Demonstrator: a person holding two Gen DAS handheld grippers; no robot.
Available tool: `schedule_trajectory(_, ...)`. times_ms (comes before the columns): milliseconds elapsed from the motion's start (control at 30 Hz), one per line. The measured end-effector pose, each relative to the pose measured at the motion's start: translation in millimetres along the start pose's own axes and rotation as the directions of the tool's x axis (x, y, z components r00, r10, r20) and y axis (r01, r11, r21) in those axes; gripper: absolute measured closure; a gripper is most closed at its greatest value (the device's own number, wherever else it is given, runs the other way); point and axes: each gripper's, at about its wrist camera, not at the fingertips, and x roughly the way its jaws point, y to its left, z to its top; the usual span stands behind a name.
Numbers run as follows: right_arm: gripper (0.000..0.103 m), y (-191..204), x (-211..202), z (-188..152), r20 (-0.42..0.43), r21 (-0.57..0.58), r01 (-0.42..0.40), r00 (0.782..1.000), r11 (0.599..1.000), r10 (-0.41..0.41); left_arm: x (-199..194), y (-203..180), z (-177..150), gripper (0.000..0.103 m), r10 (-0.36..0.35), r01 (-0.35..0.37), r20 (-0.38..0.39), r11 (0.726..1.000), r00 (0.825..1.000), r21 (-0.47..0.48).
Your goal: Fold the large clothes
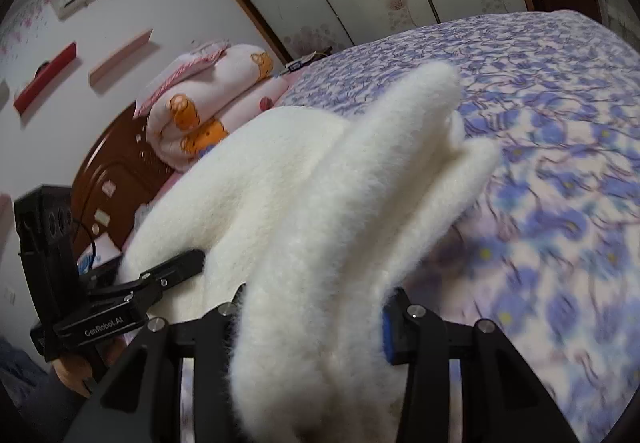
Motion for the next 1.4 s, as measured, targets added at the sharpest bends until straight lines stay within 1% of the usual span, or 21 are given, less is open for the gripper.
schedule_trajectory(133,0.06,-33.5,71.3,13.3,-0.021,0.109,-0.015,1.0,0.994,0.017,71.5,43.0,9.9,0.041,0.001,-0.003,-0.033,0.999,0.999,-0.034)
schedule_trajectory(200,0.057,-63.6,114.6,-0.1,-0.1,0.186,0.054,0.994,0.981,-0.036,124.3,68.2,-0.4,0.035,-0.005,-0.011,-0.15,0.995,0.989,-0.1)
schedule_trajectory(233,0.05,-76.3,129.7,-11.8,-0.135,0.225,0.081,0.989,0.971,-0.051,148.5,78.2,-12.4,0.021,0.007,-0.032,-0.204,0.992,0.979,-0.122)
schedule_trajectory(267,0.046,-83.4,134.3,-22.7,-0.118,0.24,0.053,0.993,0.969,-0.026,153.3,83.7,-20.9,0.016,-0.004,-0.019,-0.176,0.991,0.984,-0.133)
schedule_trajectory(333,0.04,-82.4,127.6,-33.1,-0.072,0.192,0.039,0.997,0.981,-0.025,151.1,92.2,-29.3,0.015,-0.054,0.037,-0.115,0.989,0.992,-0.142)
schedule_trajectory(433,0.037,-72.1,114.1,-34.5,-0.095,0.108,0.068,0.994,0.992,-0.058,146.3,105.0,-35.5,0.012,-0.102,0.078,-0.114,0.977,0.988,-0.197)
schedule_trajectory(533,0.037,-54.7,89.2,-25.0,-0.102,0.028,0.144,0.985,0.989,-0.141,127.1,102.9,-34.0,0.013,-0.031,0.014,-0.098,0.985,0.995,-0.173)
schedule_trajectory(600,0.037,-43.2,65.1,-14.5,-0.055,-0.022,0.195,0.979,0.981,-0.196,107.6,90.2,-33.3,0.015,0.049,-0.057,-0.063,0.991,0.997,-0.123)
schedule_trajectory(700,0.037,-22.8,32.8,-3.7,0.046,-0.084,0.207,0.978,0.975,-0.204,81.5,76.8,-27.2,0.042,0.107,-0.105,0.022,0.992,0.994,-0.076)
schedule_trajectory(733,0.037,-14.2,29.0,-2.1,0.058,-0.103,0.207,0.978,0.973,-0.202,74.9,71.8,-24.2,0.054,0.094,-0.091,0.041,0.993,0.995,-0.075)
schedule_trajectory(800,0.038,1.5,34.1,-2.8,0.042,-0.143,0.21,0.978,0.967,-0.206,74.9,63.3,-22.2,0.068,0.092,-0.089,0.028,0.993,0.995,-0.073)
schedule_trajectory(867,0.052,11.2,47.3,-10.6,0.016,-0.186,0.219,0.975,0.958,-0.22,85.5,56.6,-26.6,0.084,0.106,-0.107,-0.021,0.993,0.994,-0.048)
schedule_trajectory(933,0.064,11.5,72.1,-21.0,-0.039,-0.225,0.272,0.957,0.936,-0.288,93.5,49.3,-31.5,0.084,0.173,-0.173,-0.032,0.985,0.984,-0.007)
schedule_trajectory(967,0.074,5.7,87.4,-26.6,-0.055,-0.257,0.343,0.928,0.904,-0.368,97.4,49.1,-33.7,0.084,0.186,-0.186,-0.047,0.983,0.981,0.0)
schedule_trajectory(1000,0.079,-2.6,97.2,-32.5,-0.07,-0.275,0.387,0.905,0.88,-0.42,101.0,51.0,-35.7,0.084,0.186,-0.187,-0.075,0.982,0.98,-0.011)
schedule_trajectory(1067,0.079,-14.4,98.6,-34.4,-0.068,-0.256,0.361,0.919,0.897,-0.389,106.2,54.4,-37.7,0.085,0.177,-0.183,-0.116,0.982,0.977,-0.037)
schedule_trajectory(1167,0.08,-18.8,92.7,-30.4,-0.082,-0.228,0.347,0.924,0.91,-0.373,106.8,50.7,-39.1,0.085,0.198,-0.201,-0.126,0.979,0.972,-0.017)
schedule_trajectory(1300,0.079,-13.1,81.9,-24.5,-0.094,-0.197,0.349,0.923,0.916,-0.372,98.9,50.7,-38.5,0.084,0.204,-0.211,-0.11,0.976,0.973,-0.05)
schedule_trajectory(1333,0.076,-9.2,77.4,-23.6,-0.097,-0.19,0.352,0.922,0.916,-0.375,95.0,50.2,-37.8,0.076,0.2,-0.208,-0.109,0.976,0.974,-0.063)
schedule_trajectory(1367,0.076,-7.2,70.6,-22.5,-0.103,-0.182,0.349,0.923,0.919,-0.37,89.9,48.8,-37.4,0.058,0.185,-0.195,-0.115,0.978,0.976,-0.078)
schedule_trajectory(1400,0.076,-2.4,64.9,-23.3,-0.104,-0.18,0.344,0.925,0.921,-0.366,85.8,47.2,-36.5,0.048,0.178,-0.189,-0.119,0.978,0.977,-0.086)
